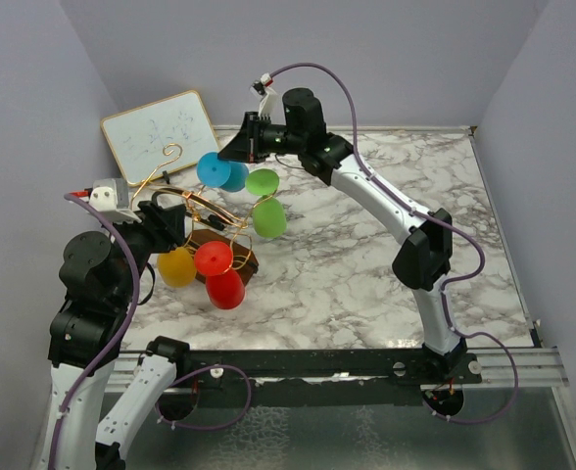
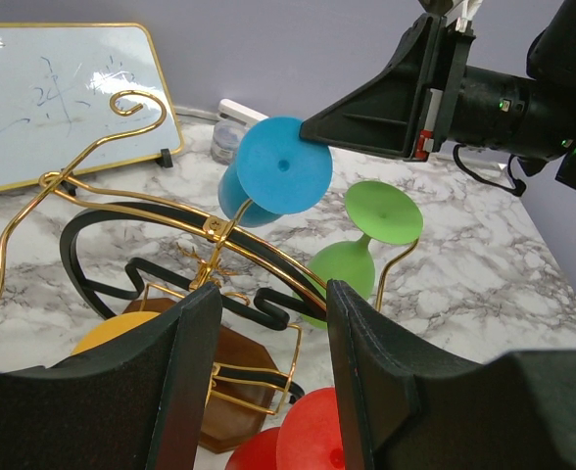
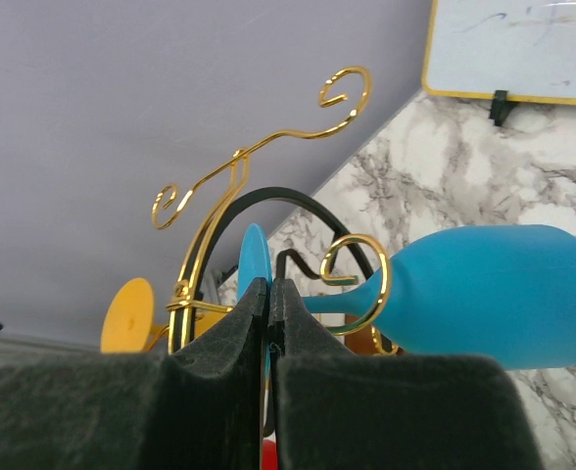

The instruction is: Take the wine glass off the wine glass rack

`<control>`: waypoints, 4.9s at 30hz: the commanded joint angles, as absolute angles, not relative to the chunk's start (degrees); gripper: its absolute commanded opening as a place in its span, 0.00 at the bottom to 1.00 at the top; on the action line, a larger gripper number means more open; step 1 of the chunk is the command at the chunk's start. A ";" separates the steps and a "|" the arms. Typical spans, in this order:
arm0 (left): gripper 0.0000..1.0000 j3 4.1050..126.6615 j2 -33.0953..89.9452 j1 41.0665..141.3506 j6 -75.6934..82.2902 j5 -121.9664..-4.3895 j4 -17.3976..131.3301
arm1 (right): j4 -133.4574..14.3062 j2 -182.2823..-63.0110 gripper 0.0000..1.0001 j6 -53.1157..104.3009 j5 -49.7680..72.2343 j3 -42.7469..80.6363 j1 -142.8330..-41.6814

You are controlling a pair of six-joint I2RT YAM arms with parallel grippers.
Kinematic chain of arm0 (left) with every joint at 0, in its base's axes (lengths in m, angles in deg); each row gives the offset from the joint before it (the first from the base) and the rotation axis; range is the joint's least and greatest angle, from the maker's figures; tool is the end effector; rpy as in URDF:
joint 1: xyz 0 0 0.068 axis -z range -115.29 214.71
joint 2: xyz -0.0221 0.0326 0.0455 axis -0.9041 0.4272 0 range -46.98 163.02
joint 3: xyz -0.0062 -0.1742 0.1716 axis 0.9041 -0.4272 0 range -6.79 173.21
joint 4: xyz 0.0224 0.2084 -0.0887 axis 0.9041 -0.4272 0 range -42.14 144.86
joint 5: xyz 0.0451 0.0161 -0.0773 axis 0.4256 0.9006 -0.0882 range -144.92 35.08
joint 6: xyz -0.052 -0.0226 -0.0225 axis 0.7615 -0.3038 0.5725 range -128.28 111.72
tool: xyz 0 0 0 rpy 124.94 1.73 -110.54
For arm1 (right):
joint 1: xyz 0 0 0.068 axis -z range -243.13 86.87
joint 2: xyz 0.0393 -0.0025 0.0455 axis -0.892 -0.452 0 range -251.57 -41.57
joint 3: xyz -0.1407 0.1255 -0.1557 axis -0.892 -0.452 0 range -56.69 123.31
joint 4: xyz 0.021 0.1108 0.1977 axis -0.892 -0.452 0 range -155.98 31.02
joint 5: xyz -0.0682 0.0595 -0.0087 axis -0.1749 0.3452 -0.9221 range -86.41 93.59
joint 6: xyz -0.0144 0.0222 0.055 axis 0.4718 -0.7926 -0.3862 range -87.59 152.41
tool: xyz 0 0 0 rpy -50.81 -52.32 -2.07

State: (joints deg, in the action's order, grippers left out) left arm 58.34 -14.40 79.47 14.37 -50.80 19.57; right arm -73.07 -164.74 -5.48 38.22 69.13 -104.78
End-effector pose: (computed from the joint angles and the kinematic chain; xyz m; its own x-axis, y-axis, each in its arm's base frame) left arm 0.0831 -0.0185 0.3969 -0.1140 -0.3672 -0.9231 0.1526 0.9117 -0.3815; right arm 0.3288 0.3272 0.3573 -0.7085 0.0461 -0.7042 -0.6690 0.2741 0.6909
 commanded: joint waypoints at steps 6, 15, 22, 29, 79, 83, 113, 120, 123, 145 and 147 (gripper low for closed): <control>0.49 59.17 -15.10 79.91 14.43 -49.65 19.29 | -70.46 -170.40 0.01 -8.53 44.04 78.35 -105.82; 0.49 58.04 -15.03 79.83 14.66 -49.94 20.19 | -69.08 -170.14 0.01 -7.92 43.61 75.74 -106.37; 0.49 58.05 -14.38 79.84 14.86 -50.47 20.60 | -69.28 -173.34 0.01 -7.27 43.18 80.07 -106.55; 0.49 58.06 -14.04 79.89 14.72 -50.25 20.66 | -66.77 -175.21 0.01 -7.26 42.91 80.81 -106.64; 0.51 58.46 -5.57 79.83 19.70 -63.34 34.39 | -56.81 -135.62 0.02 26.59 8.42 50.50 -105.14; 0.60 54.46 -6.33 79.86 23.43 -71.82 50.00 | -61.24 -125.31 0.01 24.25 10.97 43.19 -105.14; 0.61 47.92 5.13 87.51 43.02 -109.45 71.20 | -85.41 -94.24 0.01 26.69 27.58 16.30 -105.14; 0.58 49.35 8.26 91.72 34.43 -109.60 66.00 | -85.58 -95.87 0.01 25.02 29.32 19.53 -105.14; 0.58 50.38 9.40 93.27 32.86 -109.37 65.67 | -85.38 -95.69 0.01 24.37 30.41 20.14 -105.14; 0.08 55.66 15.07 105.63 27.37 -105.10 63.99 | -84.18 -95.98 0.01 21.87 32.28 21.53 -105.14; 0.00 55.68 14.87 105.83 26.90 -104.66 63.50 | -84.60 -95.68 0.01 21.70 32.33 21.48 -105.14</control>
